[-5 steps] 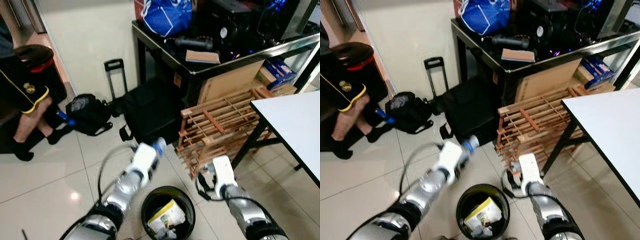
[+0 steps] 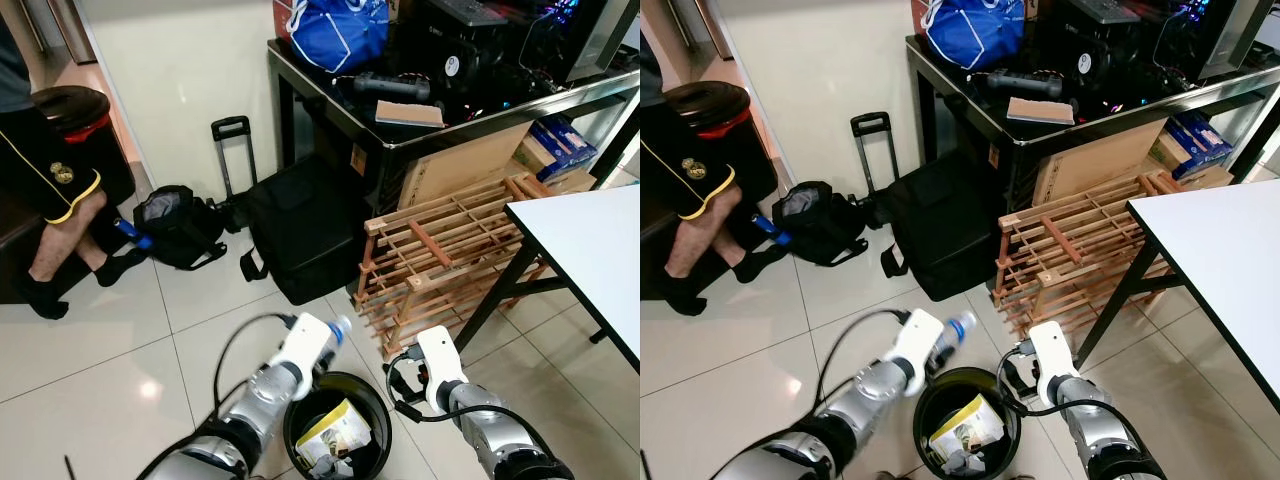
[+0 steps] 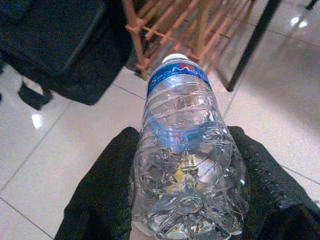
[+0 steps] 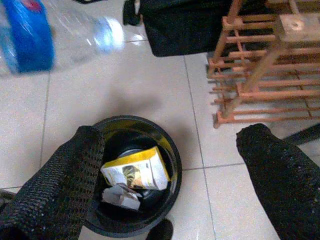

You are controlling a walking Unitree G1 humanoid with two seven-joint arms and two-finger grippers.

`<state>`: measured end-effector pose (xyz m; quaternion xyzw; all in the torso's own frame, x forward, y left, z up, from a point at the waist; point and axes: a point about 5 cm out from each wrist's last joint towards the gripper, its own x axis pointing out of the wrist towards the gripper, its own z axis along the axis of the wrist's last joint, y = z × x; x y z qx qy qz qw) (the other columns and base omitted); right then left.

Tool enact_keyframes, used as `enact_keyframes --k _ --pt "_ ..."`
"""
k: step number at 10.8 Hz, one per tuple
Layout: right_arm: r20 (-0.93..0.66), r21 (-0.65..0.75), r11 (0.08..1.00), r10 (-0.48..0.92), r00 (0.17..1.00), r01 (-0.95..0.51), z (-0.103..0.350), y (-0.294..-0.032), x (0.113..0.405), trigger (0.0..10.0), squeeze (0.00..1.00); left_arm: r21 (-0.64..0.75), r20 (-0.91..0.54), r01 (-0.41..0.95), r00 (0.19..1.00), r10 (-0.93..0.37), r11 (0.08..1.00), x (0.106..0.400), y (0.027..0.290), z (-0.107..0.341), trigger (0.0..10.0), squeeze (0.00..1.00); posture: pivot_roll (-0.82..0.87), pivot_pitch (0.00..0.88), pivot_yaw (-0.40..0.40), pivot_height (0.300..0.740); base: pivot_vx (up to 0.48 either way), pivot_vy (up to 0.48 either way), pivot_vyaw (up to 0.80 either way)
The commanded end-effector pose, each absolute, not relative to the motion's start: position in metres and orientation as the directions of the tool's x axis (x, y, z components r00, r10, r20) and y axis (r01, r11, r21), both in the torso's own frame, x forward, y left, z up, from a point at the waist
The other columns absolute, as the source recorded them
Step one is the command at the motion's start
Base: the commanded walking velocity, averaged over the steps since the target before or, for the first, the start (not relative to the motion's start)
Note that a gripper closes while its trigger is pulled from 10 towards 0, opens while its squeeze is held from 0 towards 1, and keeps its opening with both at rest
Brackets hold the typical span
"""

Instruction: Picking trash to rubbish bin

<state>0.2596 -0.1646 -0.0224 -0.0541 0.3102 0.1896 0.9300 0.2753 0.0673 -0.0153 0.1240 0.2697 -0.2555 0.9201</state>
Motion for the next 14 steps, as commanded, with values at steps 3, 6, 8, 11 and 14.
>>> enact_keyframes --k 3,6,8,11,14 --pt "-0.589 0.012 0.895 0.367 0.720 -0.446 -0.015 -0.170 0.261 10.0 0.00 -0.011 -0.607 0.517 0.677 -0.416 0.856 0.268 0.061 -0.022 10.0 0.00 -0.12 0.072 0.008 0.740 0.000 0.000 0.00" --pt "-0.592 0.007 0.891 0.369 0.717 -0.453 -0.013 -0.172 0.260 10.0 0.00 -0.028 -0.660 0.538 0.623 -0.420 0.842 0.256 0.053 -0.031 10.0 0.00 -0.13 0.077 0.010 0.740 0.000 0.000 0.00" --pt "-0.587 0.010 0.890 0.374 0.718 -0.455 -0.011 -0.171 0.258 10.0 0.00 -0.086 -0.658 0.580 0.577 -0.483 0.810 0.249 0.037 -0.031 10.0 0.00 -0.14 0.088 0.013 0.740 0.000 0.000 0.00" --pt "-0.587 0.013 0.891 0.374 0.718 -0.453 -0.010 -0.170 0.256 10.0 0.00 -0.098 -0.673 0.621 0.534 -0.511 0.778 0.242 0.027 -0.034 10.0 0.00 -0.15 0.098 0.015 0.740 0.000 0.000 0.00" --pt "-0.585 0.015 0.894 0.371 0.721 -0.447 -0.009 -0.169 0.255 10.0 0.00 -0.089 -0.673 0.639 0.527 -0.519 0.764 0.240 0.024 -0.034 10.0 0.00 -0.15 0.105 0.017 0.740 0.000 0.000 0.00"
